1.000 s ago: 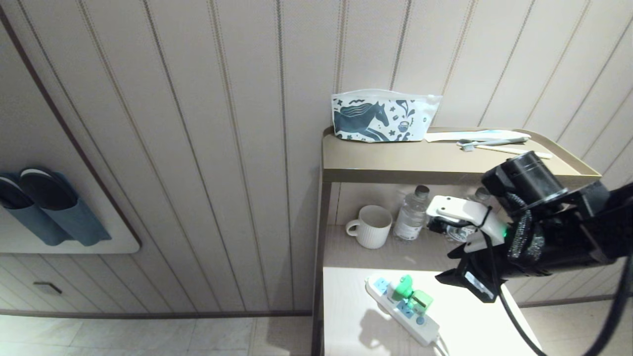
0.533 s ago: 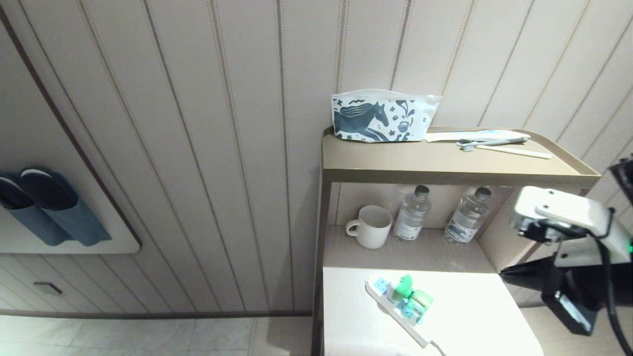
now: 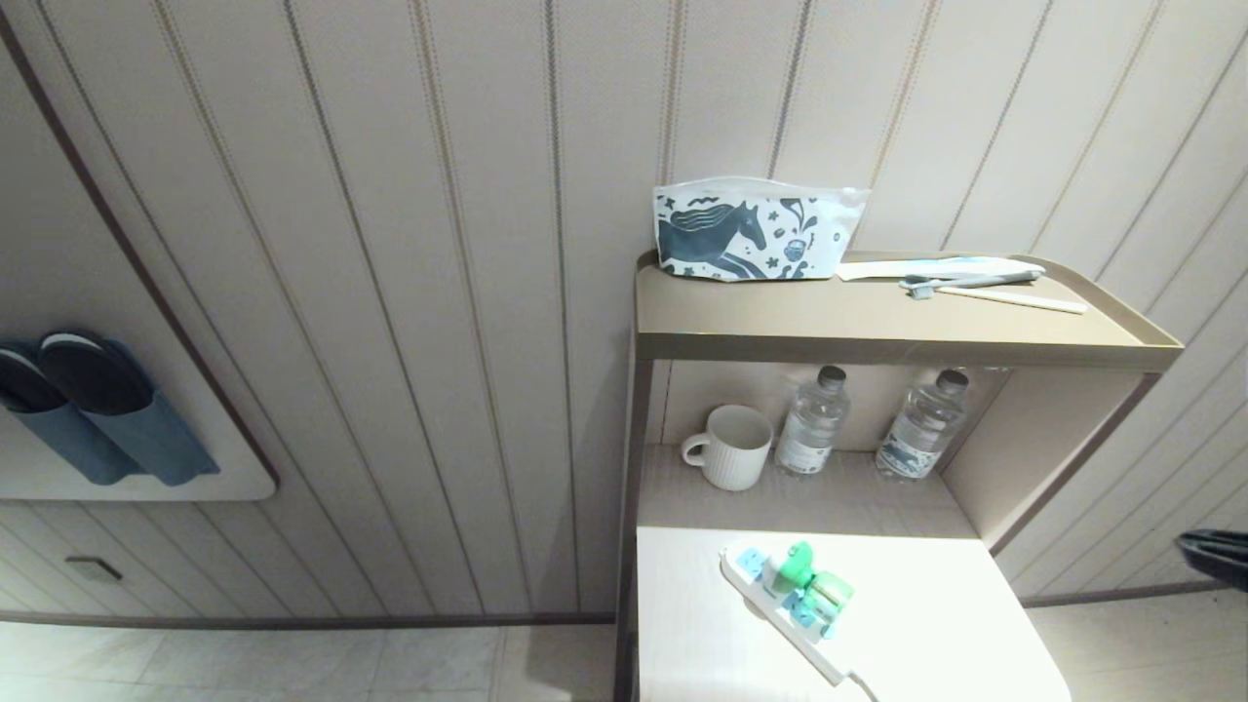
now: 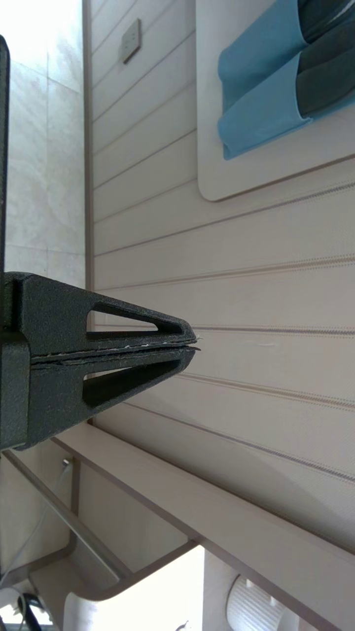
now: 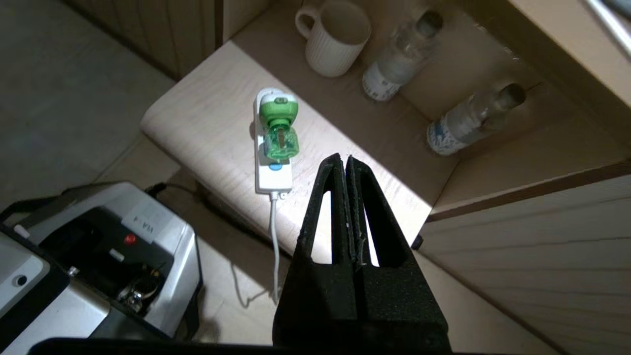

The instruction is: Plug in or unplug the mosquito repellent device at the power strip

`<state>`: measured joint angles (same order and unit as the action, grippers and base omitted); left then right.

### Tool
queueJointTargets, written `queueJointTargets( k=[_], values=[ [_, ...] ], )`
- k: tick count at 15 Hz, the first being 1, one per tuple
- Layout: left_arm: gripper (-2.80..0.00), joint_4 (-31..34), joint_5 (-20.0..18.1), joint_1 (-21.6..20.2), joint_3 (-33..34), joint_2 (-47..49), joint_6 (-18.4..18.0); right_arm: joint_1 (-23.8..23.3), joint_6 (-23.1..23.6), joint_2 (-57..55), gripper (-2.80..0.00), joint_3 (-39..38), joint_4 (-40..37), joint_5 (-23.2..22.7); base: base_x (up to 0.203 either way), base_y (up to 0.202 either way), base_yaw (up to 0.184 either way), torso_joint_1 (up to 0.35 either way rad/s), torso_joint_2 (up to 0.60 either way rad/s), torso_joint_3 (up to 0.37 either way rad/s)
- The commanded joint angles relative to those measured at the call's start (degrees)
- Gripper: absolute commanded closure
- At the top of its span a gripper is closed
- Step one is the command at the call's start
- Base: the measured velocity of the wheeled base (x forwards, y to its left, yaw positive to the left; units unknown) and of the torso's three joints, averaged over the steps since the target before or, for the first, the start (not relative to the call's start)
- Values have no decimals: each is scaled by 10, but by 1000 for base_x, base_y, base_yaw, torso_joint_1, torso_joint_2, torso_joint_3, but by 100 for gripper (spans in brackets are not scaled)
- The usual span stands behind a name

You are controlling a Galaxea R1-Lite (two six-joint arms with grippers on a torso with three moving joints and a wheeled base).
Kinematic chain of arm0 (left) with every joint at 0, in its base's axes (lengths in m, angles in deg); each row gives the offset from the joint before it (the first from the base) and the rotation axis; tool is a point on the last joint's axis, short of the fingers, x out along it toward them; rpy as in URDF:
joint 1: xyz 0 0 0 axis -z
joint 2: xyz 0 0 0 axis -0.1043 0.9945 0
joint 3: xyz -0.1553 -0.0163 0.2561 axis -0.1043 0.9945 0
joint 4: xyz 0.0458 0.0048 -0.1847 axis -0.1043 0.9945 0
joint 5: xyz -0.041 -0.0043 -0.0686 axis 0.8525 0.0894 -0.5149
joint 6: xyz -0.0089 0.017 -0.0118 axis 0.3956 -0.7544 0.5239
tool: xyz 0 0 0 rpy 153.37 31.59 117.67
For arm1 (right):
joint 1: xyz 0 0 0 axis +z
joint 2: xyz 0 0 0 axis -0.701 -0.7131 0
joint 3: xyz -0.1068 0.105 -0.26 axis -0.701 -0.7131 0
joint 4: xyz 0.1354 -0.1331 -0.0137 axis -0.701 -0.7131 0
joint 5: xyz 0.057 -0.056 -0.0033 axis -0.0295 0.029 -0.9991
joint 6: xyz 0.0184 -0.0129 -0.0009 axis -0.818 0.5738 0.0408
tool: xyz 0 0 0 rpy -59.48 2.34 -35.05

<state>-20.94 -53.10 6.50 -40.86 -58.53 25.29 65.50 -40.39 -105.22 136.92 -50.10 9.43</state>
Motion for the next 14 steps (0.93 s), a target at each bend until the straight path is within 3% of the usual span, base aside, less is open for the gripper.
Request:
queueJointTargets(
  k=[1, 4, 6, 8, 11, 12, 14],
  values=[
    [0, 0, 0, 0, 0, 1, 0, 0, 1, 150, 0, -50, 15, 0, 0, 0, 0, 0, 0, 0],
    [0, 0, 0, 0, 1, 1, 0, -20, -8, 273, 0, -148, 15, 18, 0, 0, 0, 0, 0, 0],
    [0, 0, 0, -1, 1, 1, 1, -35, -44, 293, 0, -221, 19, 123, 0, 0, 0, 0, 0, 0],
    [0, 0, 0, 0, 1, 1, 1, -58, -101, 290, 0, -258, 66, 177, 0, 0, 0, 0, 0, 0],
    [0, 0, 0, 0, 0, 1, 1, -208, -107, 300, 0, -277, 78, 157, 0, 0, 0, 0, 0, 0],
    [0, 0, 0, 0, 0, 1, 1, -232, -108, 322, 0, -293, 87, 136, 0, 0, 0, 0, 0, 0],
    [0, 0, 1, -1, 0, 1, -2, -226, -110, 402, 0, -364, 111, 101, 0, 0, 0, 0, 0, 0]
  ],
)
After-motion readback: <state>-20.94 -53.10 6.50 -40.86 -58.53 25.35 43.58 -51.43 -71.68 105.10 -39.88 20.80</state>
